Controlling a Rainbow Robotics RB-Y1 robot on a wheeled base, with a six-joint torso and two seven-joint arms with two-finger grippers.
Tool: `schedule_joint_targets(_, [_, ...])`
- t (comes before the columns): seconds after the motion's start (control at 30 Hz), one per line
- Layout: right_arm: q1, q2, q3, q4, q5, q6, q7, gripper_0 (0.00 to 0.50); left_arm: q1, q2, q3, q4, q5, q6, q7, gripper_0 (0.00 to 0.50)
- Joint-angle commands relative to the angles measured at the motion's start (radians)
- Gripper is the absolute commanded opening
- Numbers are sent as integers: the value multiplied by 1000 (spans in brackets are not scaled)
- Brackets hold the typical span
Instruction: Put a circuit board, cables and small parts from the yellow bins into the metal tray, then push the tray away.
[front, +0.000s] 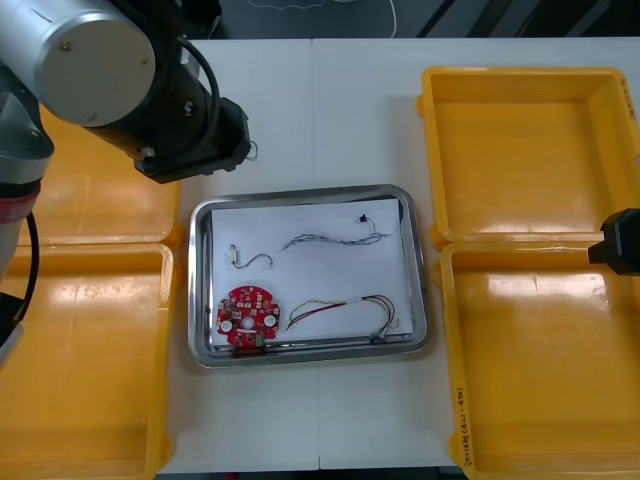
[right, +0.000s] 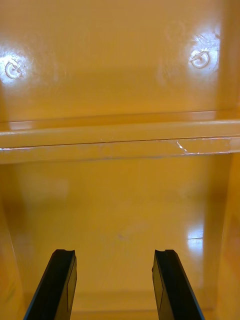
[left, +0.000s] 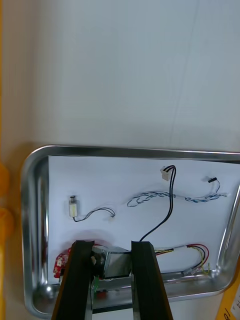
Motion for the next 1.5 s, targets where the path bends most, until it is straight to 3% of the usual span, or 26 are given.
schedule_joint_targets(0.03, [-8, -40, -19, -28, 9, 4, -7, 445, 6, -60, -63, -24, -42, 7, 17, 0])
schedule_joint_targets(0.33, [-8, -40, -19, -28, 9, 4, -7, 444, 18, -100, -191, 41, -97, 7, 34, 0])
schedule_joint_targets(0.4, [-8, -40, -19, -28, 9, 4, -7, 500, 38, -103, -227, 42, -131, 7, 40, 0])
schedule_joint_targets(0.8, [-8, -40, -19, -28, 9, 4, -7, 500, 109, -127, -264, 59, -217, -23, 33, 0])
schedule_joint_targets(1.5, [-8, -40, -19, -28, 9, 4, -7, 500, 110, -162, -277, 217, -240, -168, -12, 0])
